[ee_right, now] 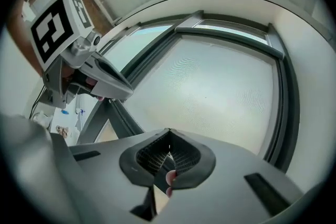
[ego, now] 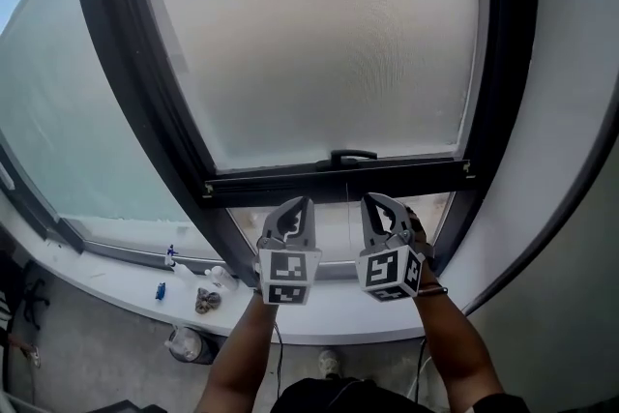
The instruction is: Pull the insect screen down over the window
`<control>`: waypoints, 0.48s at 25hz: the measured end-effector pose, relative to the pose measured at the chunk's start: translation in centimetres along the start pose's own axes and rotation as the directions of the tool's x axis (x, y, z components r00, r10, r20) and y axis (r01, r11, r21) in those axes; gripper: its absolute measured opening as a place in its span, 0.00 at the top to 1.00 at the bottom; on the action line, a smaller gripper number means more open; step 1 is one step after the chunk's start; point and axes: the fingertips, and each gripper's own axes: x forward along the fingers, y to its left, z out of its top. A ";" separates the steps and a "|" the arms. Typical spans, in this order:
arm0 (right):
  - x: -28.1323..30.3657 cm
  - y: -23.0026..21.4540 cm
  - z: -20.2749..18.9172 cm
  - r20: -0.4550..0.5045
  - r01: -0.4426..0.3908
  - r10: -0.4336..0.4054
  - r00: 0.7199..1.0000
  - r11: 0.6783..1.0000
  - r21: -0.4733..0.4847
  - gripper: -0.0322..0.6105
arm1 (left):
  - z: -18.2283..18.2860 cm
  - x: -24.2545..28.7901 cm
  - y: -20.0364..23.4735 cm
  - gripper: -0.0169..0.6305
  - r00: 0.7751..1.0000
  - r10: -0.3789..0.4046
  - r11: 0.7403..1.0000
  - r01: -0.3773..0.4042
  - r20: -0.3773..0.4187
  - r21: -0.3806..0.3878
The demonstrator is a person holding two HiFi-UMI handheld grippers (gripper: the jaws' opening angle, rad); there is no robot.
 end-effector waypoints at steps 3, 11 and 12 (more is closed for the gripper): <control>-1.8 -0.3 1.1 0.020 0.020 -0.022 1.000 0.996 0.082 0.94 | 0.3 -1.8 -0.8 0.97 0.999 0.030 0.998 -0.029 0.013 -0.056; -6.2 -0.2 -0.1 0.035 0.070 -0.086 0.996 0.941 0.331 0.95 | -0.9 -6.6 -0.9 0.97 0.990 0.137 0.964 -0.125 0.036 -0.234; -6.8 -0.1 -0.2 0.028 0.075 -0.091 0.995 0.933 0.353 0.95 | -1.1 -6.9 -0.7 0.97 0.989 0.146 0.960 -0.132 0.037 -0.248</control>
